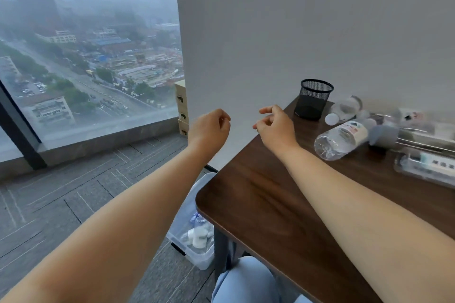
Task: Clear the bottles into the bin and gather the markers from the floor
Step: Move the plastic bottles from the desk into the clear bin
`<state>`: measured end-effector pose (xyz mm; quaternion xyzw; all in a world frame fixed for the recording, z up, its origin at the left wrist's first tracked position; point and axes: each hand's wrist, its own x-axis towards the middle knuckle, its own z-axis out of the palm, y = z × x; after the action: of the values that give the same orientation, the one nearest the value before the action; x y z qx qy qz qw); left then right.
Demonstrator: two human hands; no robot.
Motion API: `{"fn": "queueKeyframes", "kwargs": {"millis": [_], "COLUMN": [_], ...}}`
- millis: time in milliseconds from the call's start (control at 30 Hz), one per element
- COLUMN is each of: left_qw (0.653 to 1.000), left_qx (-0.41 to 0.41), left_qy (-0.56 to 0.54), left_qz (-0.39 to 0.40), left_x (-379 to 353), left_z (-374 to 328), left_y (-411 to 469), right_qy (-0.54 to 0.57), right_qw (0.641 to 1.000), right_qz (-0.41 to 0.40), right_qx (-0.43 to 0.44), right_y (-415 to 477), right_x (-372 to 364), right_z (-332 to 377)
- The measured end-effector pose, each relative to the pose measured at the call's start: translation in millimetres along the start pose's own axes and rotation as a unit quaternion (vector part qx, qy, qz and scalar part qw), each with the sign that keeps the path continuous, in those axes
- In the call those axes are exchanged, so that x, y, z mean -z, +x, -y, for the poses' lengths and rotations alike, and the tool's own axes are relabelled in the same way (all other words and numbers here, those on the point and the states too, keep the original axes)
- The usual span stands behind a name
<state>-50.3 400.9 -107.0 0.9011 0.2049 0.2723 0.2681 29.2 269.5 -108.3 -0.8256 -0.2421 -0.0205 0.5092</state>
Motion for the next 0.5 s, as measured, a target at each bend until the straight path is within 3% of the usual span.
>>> {"fn": "queueKeyframes", "kwargs": {"millis": [300, 500], "left_qw": [0.988, 0.965], "left_qx": [-0.105, -0.184], "left_qy": [-0.053, 0.081], "left_qz": [0.099, 0.171], "left_x": [-78.3, -128.5], "left_z": [-106.3, -162.8], "left_y": [-2.9, -14.6], "right_qy": [-0.057, -0.103], "right_qw": [0.988, 0.973], "right_qz": [-0.136, -0.193], "right_qx": [-0.046, -0.075], "right_y": [-17.1, -43.2], "right_x": [128.8, 201.0], "right_z": [-53.7, -85.7]}}
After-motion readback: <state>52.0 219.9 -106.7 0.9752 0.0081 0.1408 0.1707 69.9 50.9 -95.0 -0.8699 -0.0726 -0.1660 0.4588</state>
